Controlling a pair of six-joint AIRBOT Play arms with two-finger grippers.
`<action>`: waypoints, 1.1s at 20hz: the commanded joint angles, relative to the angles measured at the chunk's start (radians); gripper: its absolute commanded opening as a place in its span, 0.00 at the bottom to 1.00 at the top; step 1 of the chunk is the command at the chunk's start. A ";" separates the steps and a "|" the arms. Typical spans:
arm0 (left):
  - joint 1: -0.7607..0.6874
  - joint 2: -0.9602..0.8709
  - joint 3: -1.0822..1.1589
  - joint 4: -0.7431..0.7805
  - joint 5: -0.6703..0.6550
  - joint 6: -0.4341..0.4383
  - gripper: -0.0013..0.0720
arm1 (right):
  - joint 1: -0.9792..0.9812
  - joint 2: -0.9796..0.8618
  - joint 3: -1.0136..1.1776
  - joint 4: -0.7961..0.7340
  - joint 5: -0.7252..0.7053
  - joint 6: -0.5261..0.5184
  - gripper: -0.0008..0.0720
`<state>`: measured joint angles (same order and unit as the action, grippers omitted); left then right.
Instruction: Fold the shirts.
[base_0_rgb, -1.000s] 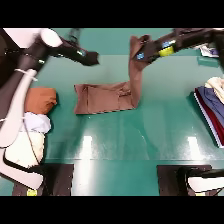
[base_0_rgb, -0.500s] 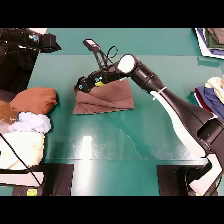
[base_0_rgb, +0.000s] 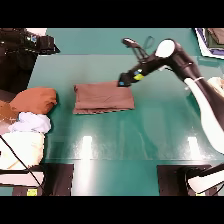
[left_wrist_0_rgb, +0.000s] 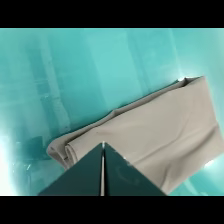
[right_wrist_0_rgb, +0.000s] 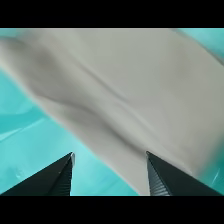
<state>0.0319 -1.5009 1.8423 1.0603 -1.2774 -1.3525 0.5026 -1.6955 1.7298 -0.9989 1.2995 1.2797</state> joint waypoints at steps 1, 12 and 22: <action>0.001 0.000 0.000 -0.018 -0.003 0.001 0.06 | -0.176 0.038 -0.185 0.038 -0.038 0.015 0.88; -0.003 -0.001 -0.003 -0.046 0.011 0.024 0.06 | -0.167 -0.257 -0.182 0.406 -0.074 -0.058 0.97; -0.009 -0.001 -0.003 -0.048 -0.018 0.025 0.06 | -0.040 -0.321 0.034 0.396 -0.080 -0.077 0.03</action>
<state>0.0273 -1.5017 1.8397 1.0134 -1.2755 -1.3285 0.4557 -2.0155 1.6970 -0.6056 1.2175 1.2079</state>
